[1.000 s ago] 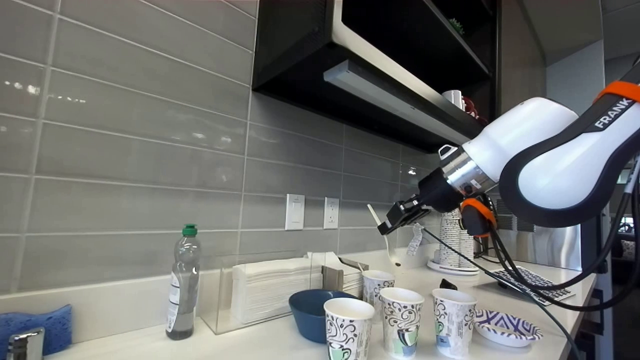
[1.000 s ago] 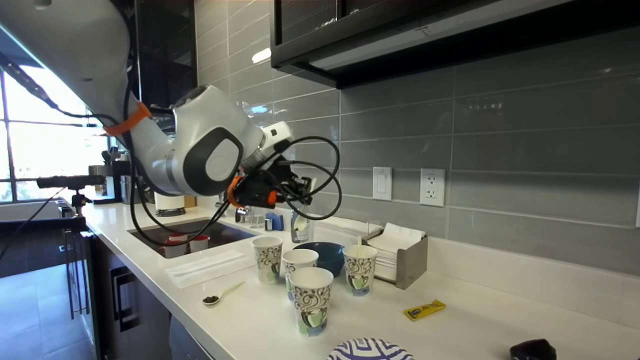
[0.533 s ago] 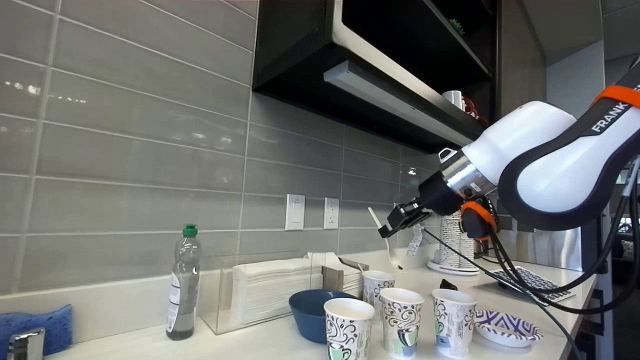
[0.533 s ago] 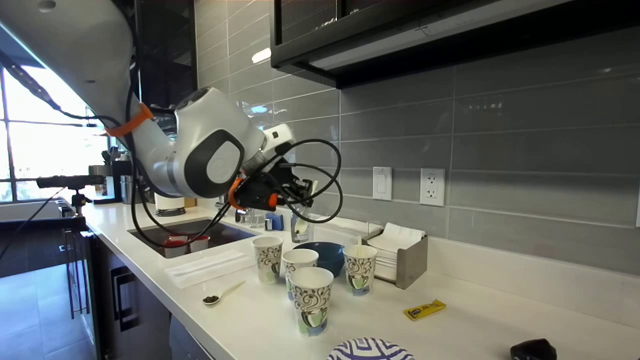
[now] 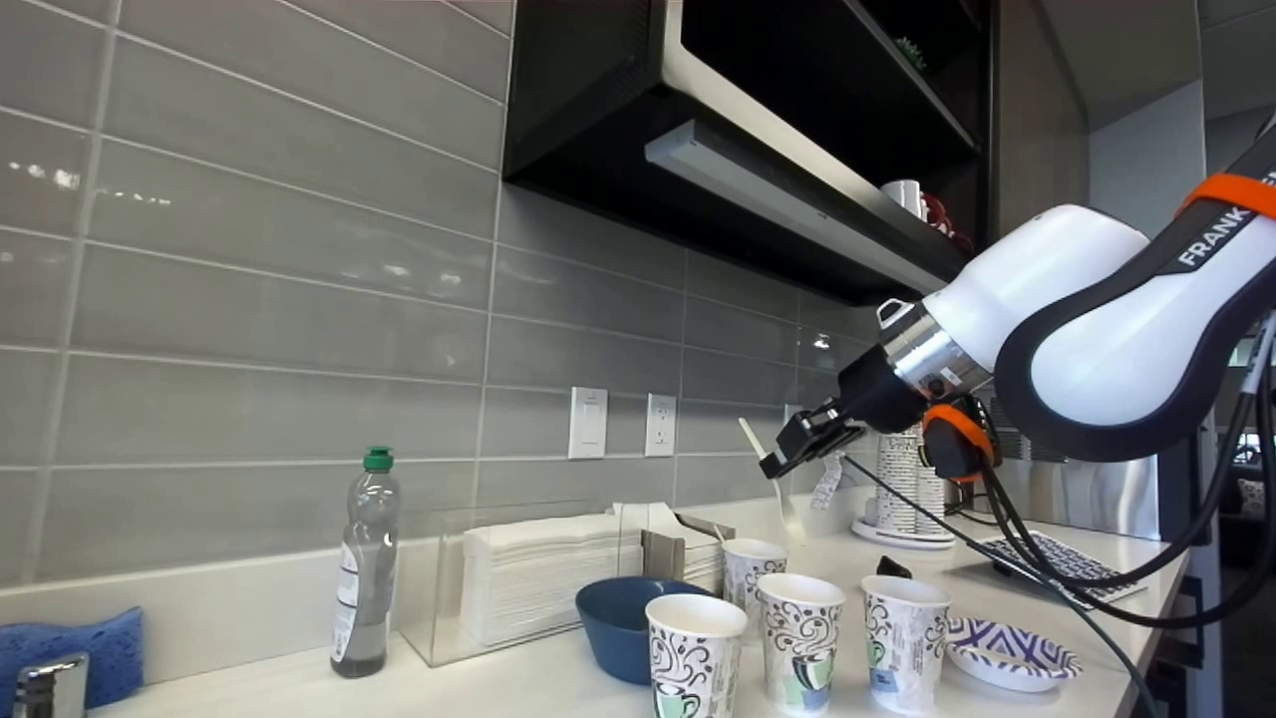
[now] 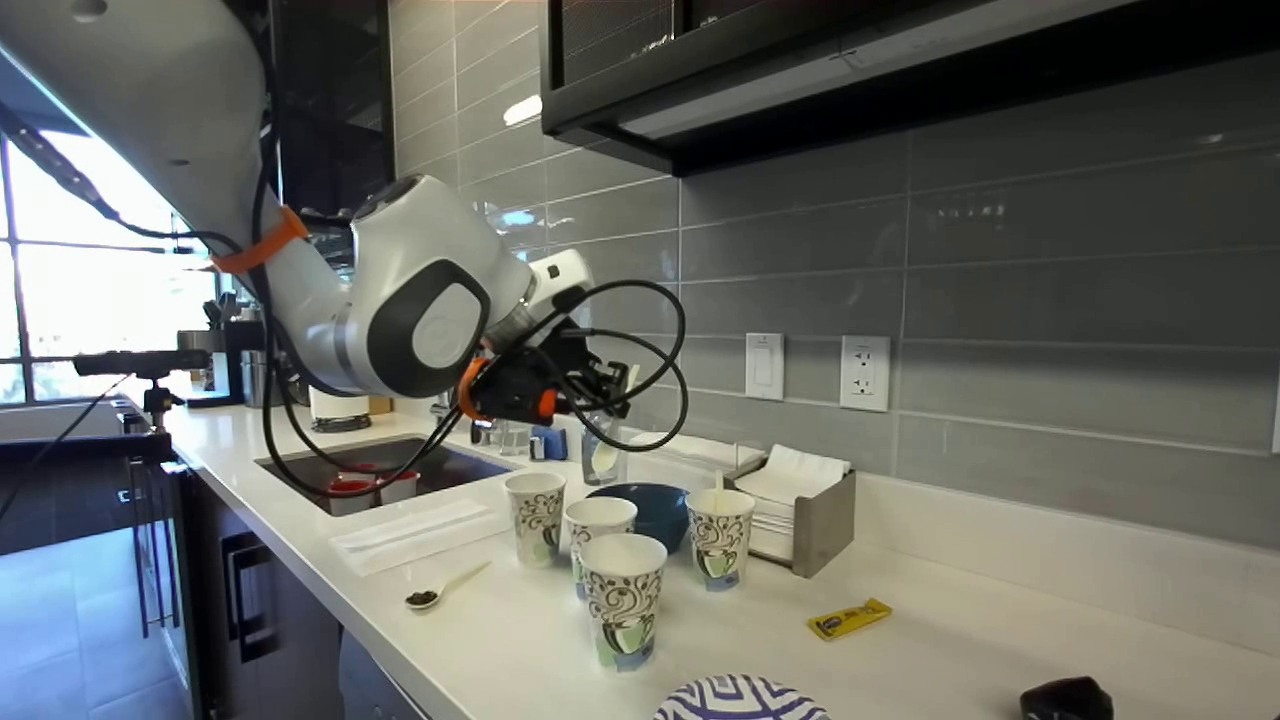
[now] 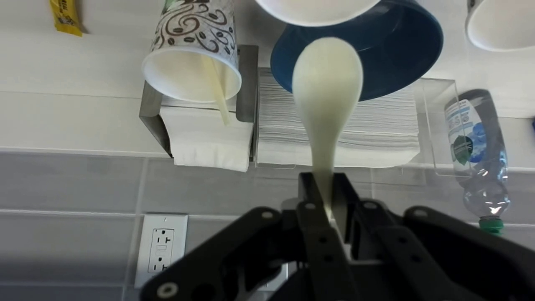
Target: Pick up the plastic spoon on the right and pour its contents into paper cup in the middle
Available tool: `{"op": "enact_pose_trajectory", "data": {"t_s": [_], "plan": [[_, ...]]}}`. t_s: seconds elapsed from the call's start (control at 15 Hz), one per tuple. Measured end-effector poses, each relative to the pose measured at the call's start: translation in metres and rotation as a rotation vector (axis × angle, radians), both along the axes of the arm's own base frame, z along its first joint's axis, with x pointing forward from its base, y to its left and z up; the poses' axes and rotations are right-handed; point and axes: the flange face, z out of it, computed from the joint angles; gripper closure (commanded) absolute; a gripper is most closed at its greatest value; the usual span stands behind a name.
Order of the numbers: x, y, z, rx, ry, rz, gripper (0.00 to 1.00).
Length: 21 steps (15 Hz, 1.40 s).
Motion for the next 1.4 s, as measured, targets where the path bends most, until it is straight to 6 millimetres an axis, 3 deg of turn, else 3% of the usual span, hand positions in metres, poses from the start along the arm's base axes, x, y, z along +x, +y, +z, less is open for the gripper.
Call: {"op": "enact_pose_trajectory", "data": {"t_s": [0.4, 0.87, 1.13, 1.4], "plan": [[-0.005, 0.009, 0.014, -0.034, 0.075, 0.008, 0.97], [-0.028, 0.051, 0.055, -0.139, 0.341, 0.048, 0.97], [-0.041, 0.069, 0.048, -0.172, 0.564, 0.071, 0.97], [-0.048, 0.081, 0.028, -0.162, 0.684, 0.124, 0.97]]}}
